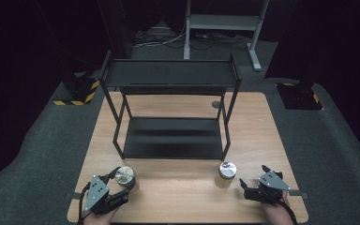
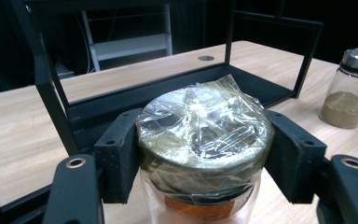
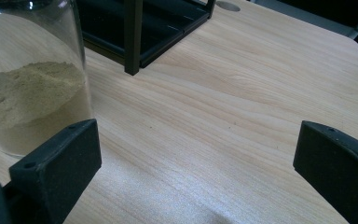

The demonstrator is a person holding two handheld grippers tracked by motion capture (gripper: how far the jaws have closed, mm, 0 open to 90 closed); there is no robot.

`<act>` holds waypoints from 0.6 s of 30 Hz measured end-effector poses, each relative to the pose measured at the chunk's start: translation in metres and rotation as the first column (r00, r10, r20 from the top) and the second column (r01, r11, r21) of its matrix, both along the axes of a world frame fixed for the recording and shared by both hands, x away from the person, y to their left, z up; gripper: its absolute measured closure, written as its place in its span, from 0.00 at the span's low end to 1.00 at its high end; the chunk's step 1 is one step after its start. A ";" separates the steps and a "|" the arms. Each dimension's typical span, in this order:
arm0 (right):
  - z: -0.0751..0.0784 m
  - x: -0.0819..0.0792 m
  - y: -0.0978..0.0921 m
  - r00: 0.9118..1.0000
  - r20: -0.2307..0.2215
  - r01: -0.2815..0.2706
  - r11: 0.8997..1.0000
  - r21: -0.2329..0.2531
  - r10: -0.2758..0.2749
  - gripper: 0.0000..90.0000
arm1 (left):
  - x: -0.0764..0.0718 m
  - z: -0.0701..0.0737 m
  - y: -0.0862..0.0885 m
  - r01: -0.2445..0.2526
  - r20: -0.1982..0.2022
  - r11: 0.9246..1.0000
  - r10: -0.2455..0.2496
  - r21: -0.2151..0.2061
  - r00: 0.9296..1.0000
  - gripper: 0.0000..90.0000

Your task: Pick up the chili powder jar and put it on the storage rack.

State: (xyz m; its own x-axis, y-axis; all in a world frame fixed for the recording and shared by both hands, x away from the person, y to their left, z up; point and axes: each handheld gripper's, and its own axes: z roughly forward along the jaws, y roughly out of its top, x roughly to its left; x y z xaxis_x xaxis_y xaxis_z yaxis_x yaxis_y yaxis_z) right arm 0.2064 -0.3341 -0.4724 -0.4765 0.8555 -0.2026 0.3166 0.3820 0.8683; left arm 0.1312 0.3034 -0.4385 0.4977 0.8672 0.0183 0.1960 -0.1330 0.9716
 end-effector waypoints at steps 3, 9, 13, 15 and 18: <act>0.000 0.000 0.000 1.000 0.000 -0.001 1.000 0.001 0.001 0.00 | 0.003 0.004 0.001 -0.001 0.006 1.000 0.001 -0.010 1.000 0.38; 0.000 0.000 -0.001 1.000 0.000 -0.001 1.000 0.004 0.001 0.00 | 0.008 0.015 0.001 0.003 0.026 1.000 -0.003 -0.012 1.000 0.38; 0.000 0.000 -0.001 1.000 -0.001 0.000 1.000 0.006 0.000 0.00 | 0.012 0.025 -0.002 0.003 0.043 1.000 -0.002 -0.010 0.999 0.38; 0.000 0.000 -0.001 1.000 0.000 -0.001 1.000 0.007 0.001 0.00 | 0.014 0.029 -0.004 0.001 0.051 1.000 -0.001 -0.008 0.999 0.38; 0.000 0.000 -0.001 1.000 0.000 0.002 1.000 0.010 -0.002 0.00 | 0.017 0.035 -0.005 0.004 0.061 1.000 -0.003 -0.011 0.998 0.38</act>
State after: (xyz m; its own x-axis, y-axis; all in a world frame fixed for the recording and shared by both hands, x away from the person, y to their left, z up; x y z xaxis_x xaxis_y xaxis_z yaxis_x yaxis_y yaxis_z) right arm 0.2065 -0.3354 -0.4728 -0.4748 0.8584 -0.1941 0.3175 0.3728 0.8719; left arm 0.1486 0.2986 -0.4034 0.4992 0.8656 0.0395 0.1355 -0.1230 0.9831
